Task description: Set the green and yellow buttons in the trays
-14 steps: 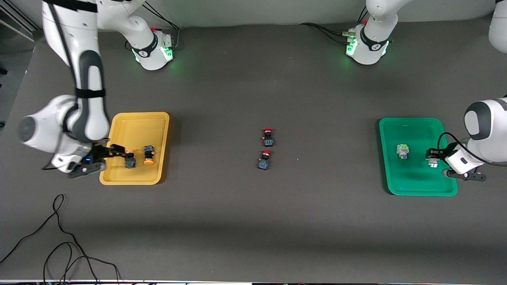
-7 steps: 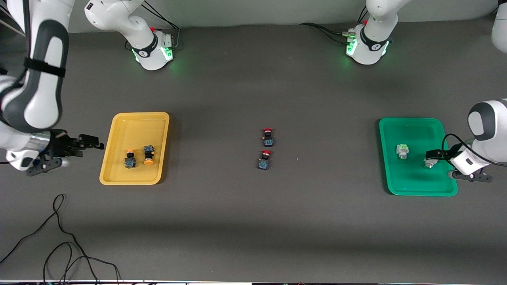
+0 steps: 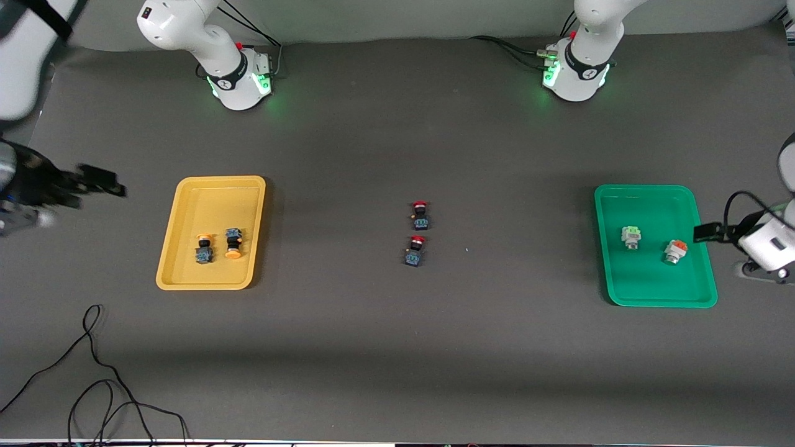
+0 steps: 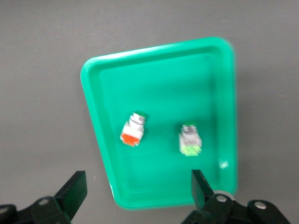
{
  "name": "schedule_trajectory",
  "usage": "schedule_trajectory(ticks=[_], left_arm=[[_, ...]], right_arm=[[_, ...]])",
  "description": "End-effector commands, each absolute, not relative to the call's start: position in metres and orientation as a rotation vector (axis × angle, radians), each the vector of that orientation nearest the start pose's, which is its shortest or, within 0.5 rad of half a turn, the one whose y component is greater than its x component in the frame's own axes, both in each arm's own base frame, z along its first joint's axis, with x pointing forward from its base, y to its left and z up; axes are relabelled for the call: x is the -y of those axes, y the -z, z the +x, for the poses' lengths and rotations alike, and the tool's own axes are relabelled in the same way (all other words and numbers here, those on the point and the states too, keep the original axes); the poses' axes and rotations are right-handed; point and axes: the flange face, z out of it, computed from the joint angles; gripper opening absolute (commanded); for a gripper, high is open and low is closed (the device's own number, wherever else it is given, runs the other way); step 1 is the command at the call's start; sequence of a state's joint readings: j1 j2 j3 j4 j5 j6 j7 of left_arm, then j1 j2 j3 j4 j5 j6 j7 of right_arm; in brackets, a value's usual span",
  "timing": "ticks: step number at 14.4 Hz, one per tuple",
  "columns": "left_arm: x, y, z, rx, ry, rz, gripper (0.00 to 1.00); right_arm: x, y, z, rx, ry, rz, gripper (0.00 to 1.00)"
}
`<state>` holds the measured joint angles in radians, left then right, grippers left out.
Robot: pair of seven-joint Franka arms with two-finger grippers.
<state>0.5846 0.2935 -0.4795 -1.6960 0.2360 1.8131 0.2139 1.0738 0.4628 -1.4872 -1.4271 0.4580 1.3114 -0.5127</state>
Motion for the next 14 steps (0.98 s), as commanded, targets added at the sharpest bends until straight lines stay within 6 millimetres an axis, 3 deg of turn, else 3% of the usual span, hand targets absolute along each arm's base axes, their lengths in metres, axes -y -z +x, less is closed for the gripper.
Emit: schedule_trajectory(ticks=[1, 4, 6, 9, 12, 14], left_arm=[[-0.080, -0.499, 0.603, -0.214, -0.246, -3.060, 0.99], [-0.033, -0.551, 0.588, -0.181, -0.256, -3.035, 0.99], [-0.006, -0.575, 0.580, -0.216, -0.237, -3.023, 0.99], [0.016, -0.600, 0.570, -0.252, -0.181, -3.005, 0.99], [0.035, -0.612, 0.564, -0.274, -0.151, -3.016, 0.99], [0.038, -0.607, 0.567, -0.263, -0.155, -3.017, 0.99]], right_arm=[[0.038, -0.635, 0.566, 0.174, -0.243, -3.121, 0.97], [0.041, -0.635, 0.567, 0.072, -0.243, -3.136, 0.97], [0.037, -0.635, 0.568, 0.054, -0.242, -3.138, 0.97], [0.027, -0.634, 0.569, -0.048, -0.244, -3.145, 1.00], [0.027, -0.633, 0.569, -0.047, -0.246, -3.144, 1.00], [0.034, -0.634, 0.568, -0.039, -0.242, -3.126, 1.00]])
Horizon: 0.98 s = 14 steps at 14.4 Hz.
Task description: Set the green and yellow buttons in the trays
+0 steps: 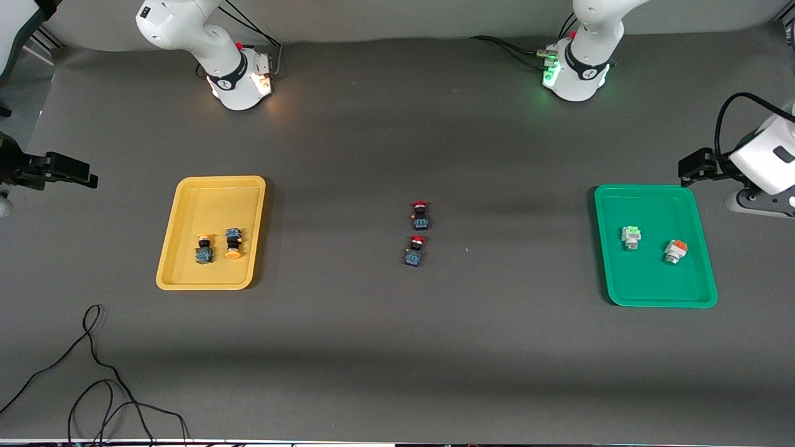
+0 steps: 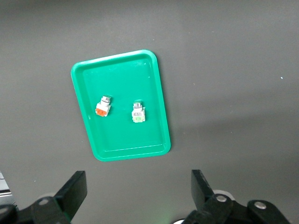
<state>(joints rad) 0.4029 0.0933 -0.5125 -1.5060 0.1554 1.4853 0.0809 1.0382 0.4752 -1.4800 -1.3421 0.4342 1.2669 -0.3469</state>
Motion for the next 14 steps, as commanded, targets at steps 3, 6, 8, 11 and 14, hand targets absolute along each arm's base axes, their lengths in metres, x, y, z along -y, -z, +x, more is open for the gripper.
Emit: schedule_trajectory(ticks=[3, 6, 8, 11, 14], left_arm=[[0.040, -0.607, 0.568, -0.242, -0.143, -3.055, 0.99], [0.051, -0.609, 0.567, -0.265, -0.131, -3.065, 0.99], [0.055, -0.613, 0.565, -0.272, -0.121, -3.063, 0.99], [0.048, -0.622, 0.561, -0.255, -0.100, -3.067, 0.99], [0.035, -0.629, 0.553, -0.225, -0.109, -3.070, 0.99]], right_arm=[[0.030, -0.635, 0.568, -0.037, -0.242, -3.134, 1.00], [0.030, -0.624, 0.575, -0.028, -0.267, -3.115, 1.00], [0.042, -0.623, 0.578, -0.018, -0.280, -3.092, 1.00], [0.056, -0.623, 0.580, 0.057, -0.326, -3.094, 1.00], [0.041, -0.627, 0.575, 0.002, -0.347, -3.105, 1.00]])
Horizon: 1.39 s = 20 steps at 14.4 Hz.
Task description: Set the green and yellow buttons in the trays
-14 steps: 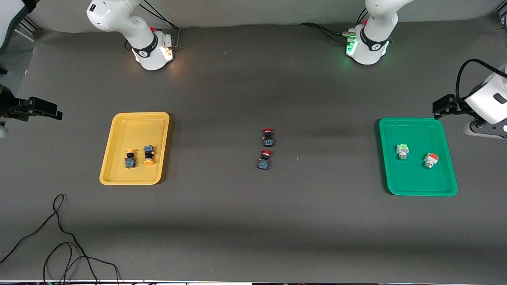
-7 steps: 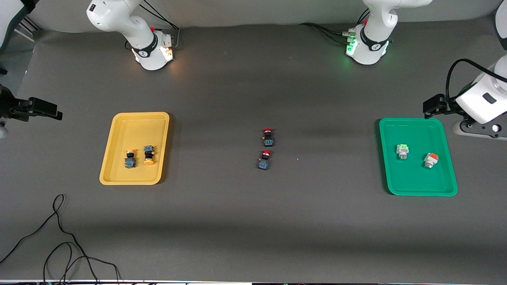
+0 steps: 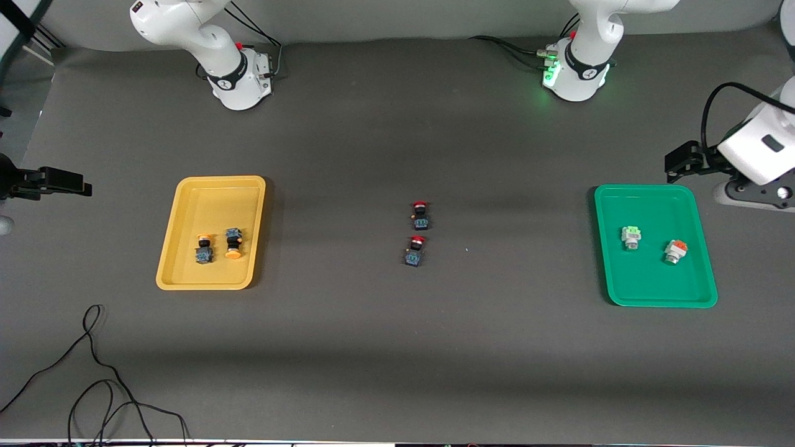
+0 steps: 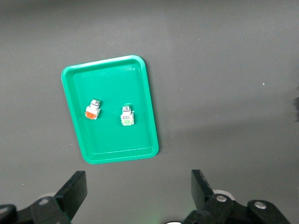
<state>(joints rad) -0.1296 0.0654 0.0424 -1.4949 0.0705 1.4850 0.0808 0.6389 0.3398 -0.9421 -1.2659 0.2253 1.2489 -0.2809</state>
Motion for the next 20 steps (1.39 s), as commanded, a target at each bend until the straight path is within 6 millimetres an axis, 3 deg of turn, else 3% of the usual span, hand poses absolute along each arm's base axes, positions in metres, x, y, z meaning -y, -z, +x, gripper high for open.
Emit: schedule_trajectory(ticks=[1, 5, 9, 15, 20], left_arm=[[0.034, -0.629, 0.553, -0.220, -0.104, -3.070, 0.99], [0.022, -0.612, 0.561, -0.193, -0.056, -3.099, 0.99], [0.025, -0.614, 0.564, -0.187, -0.033, -3.160, 0.99], [0.026, -0.615, 0.562, -0.185, -0.050, -3.163, 0.99], [0.025, -0.617, 0.560, -0.184, -0.053, -3.145, 0.99]], right_arm=[[0.035, -0.625, 0.576, -0.016, -0.357, -3.110, 1.00], [0.017, -0.625, 0.567, -0.035, -0.383, -3.137, 1.00], [0.025, -0.621, 0.555, -0.012, -0.374, -3.117, 1.00], [0.020, -0.607, 0.516, 0.035, -0.256, -3.133, 1.00], [0.016, -0.605, 0.521, 0.048, -0.196, -3.139, 1.00]])
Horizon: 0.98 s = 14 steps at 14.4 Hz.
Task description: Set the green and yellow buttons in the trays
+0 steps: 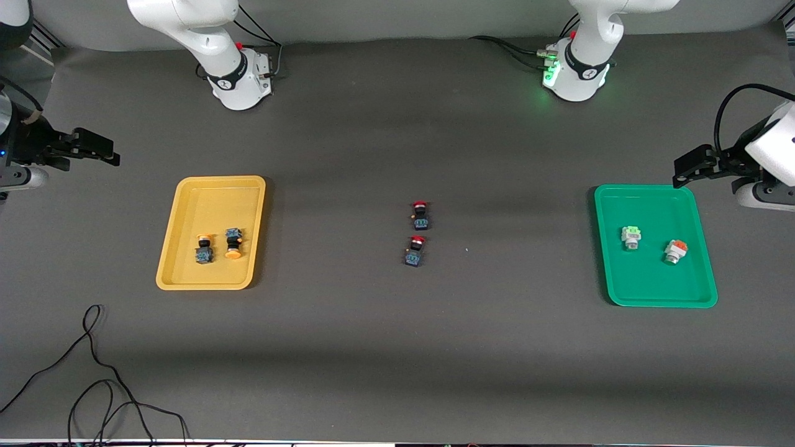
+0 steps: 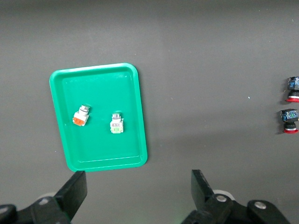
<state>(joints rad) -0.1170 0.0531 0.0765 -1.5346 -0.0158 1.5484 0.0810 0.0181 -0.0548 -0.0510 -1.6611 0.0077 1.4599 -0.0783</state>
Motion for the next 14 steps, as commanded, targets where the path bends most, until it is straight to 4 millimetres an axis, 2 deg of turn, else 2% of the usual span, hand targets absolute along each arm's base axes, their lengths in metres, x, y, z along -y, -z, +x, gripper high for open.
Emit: schedule_trajectory(ticks=[1, 14], left_arm=[[0.0250, -0.6166, 0.5595, -0.184, -0.065, -3.145, 0.99], [0.0217, -0.6200, 0.5546, -0.182, -0.106, -3.124, 0.99]], right_arm=[[0.0141, -0.6037, 0.5222, 0.053, -0.198, -3.140, 1.00], [0.0123, -0.6029, 0.5226, 0.058, -0.200, -3.138, 1.00]])
